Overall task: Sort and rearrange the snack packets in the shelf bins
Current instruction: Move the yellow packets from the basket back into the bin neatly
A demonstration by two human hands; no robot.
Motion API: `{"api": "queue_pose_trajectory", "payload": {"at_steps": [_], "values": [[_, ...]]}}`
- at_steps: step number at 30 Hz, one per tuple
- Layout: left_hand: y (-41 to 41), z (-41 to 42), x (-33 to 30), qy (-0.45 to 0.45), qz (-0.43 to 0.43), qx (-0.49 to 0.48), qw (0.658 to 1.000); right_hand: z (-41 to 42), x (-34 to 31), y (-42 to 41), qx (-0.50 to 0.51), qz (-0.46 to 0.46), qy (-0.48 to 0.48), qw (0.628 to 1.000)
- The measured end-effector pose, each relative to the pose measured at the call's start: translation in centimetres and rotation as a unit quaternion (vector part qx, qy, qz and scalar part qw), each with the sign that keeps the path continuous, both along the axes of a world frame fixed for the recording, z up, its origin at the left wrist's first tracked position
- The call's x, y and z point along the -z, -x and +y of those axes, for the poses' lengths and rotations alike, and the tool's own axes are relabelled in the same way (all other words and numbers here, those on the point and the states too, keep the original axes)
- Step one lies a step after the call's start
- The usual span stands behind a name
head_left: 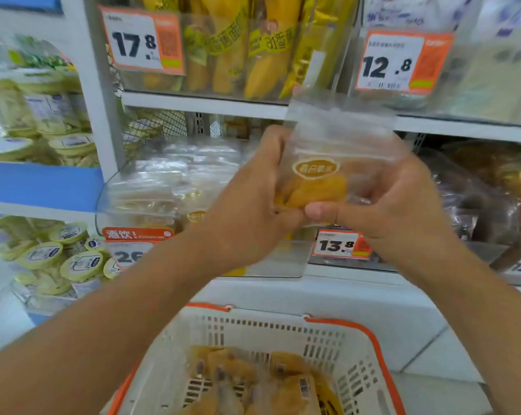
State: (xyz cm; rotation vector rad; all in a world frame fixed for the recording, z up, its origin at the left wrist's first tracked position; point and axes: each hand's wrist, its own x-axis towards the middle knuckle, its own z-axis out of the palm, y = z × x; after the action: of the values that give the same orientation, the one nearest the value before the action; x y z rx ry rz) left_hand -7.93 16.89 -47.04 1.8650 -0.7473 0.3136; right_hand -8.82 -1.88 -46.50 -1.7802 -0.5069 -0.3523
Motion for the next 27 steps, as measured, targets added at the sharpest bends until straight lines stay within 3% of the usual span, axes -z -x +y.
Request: {"api": "queue_pose_trajectory", "payload": {"at_steps": [3,5,10,15,17,21,25,27], "values": [[-3.5,2.0,0.2,-0.142,-0.058,-0.058,0.986,0.8,0.1,-3.6,0.015,-0.047,0.016,0.999],[-4.9,3.0,1.5,-0.205,-0.050,-0.113,0.971,1.2,1.2,-5.4,0.025,-0.042,0.045,0.998],[-6.9,3.0,2.4,-0.233,-0.003,-0.234,0.944,1.7,1.9,-9.2,0.061,-0.005,0.134,0.989],[-6.9,3.8,3.6,-0.366,-0.099,-0.265,0.887,1.4,1.5,-10.4,0.090,-0.020,0.273,0.958],[-7.0,3.7,3.8,-0.373,-0.107,-0.277,0.879,2.0,1.9,-10.6,0.073,-0.053,0.372,0.924],[-7.2,3.0,3.8,-0.394,-0.101,-0.301,0.863,3.7,2.2,-11.3,0.054,-0.114,0.595,0.794],[-7.4,3.0,4.0,-0.403,-0.115,-0.314,0.852,4.7,1.8,-11.9,0.075,-0.138,0.669,0.726],[-7.1,3.2,3.9,-0.415,-0.119,-0.312,0.847,5.0,2.2,-12.2,0.097,-0.184,0.671,0.711]]}}
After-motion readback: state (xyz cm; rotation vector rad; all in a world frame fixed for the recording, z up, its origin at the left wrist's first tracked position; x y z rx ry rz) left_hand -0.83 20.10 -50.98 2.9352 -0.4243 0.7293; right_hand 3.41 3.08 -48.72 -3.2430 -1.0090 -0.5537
